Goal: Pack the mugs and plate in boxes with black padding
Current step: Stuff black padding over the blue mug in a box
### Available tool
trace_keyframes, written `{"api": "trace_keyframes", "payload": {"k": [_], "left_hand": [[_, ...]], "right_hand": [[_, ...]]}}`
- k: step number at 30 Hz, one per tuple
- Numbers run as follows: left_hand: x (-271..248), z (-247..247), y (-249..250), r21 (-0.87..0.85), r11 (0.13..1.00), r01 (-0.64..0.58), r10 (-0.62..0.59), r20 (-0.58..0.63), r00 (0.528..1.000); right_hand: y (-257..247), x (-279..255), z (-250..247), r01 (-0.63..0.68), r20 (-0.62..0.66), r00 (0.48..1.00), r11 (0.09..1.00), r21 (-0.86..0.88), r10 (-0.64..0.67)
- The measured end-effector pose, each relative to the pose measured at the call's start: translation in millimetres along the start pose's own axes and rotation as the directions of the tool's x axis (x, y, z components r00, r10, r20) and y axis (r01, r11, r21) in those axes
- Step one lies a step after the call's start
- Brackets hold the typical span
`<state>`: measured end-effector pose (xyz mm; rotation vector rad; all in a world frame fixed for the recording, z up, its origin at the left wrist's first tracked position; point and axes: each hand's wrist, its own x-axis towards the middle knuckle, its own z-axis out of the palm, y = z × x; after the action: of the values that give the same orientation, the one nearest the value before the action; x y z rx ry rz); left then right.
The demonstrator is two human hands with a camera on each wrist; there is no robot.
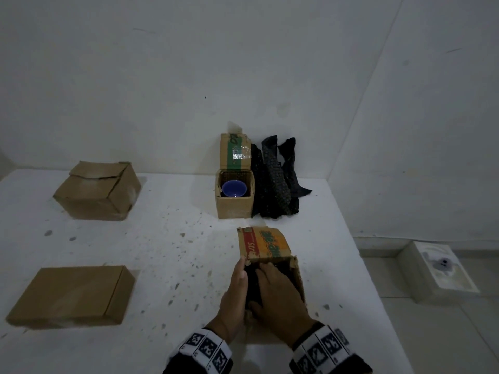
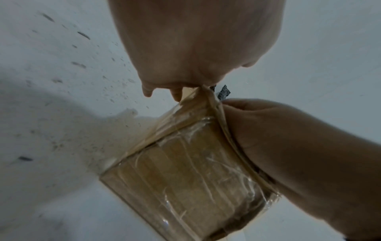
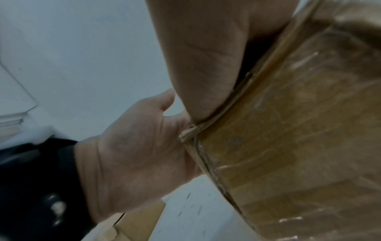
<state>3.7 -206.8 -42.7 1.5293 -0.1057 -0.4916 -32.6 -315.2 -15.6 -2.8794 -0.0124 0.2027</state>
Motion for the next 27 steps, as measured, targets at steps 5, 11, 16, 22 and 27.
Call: {"api": "trace_keyframes", "payload": {"k": [5, 11, 16, 22, 27], "left_hand": [[-4, -4, 6, -0.001, 0.999, -0.037, 0.037, 0.045, 0.998], [-5, -4, 5, -0.007, 1.000, -0.004, 0.004, 0.064, 0.998], [-5, -4, 1, 0.081, 0.995, -0.051, 0.047, 0.047, 0.998], [-2, -4, -3, 0.069, 0.997, -0.035, 0.032, 0.038, 0.999], [1, -7, -12, 0.074, 0.996, -0.045, 0.040, 0.060, 0.997]], "right_hand": [[8, 5, 5, 0.119, 0.246, 0.963, 0.993, -0.011, -0.113], [-2, -1, -6, -0.075, 0.203, 0.978, 0.993, 0.088, 0.056], [-15, -17, -15, -0.280, 0.354, 0.909, 0.952, 0.124, 0.221], [-1, 1, -34, -0.250, 0.509, 0.852, 0.950, 0.188, 0.124], [25, 11, -56, -0.146, -0.112, 0.976, 0.938, 0.316, 0.189]]}}
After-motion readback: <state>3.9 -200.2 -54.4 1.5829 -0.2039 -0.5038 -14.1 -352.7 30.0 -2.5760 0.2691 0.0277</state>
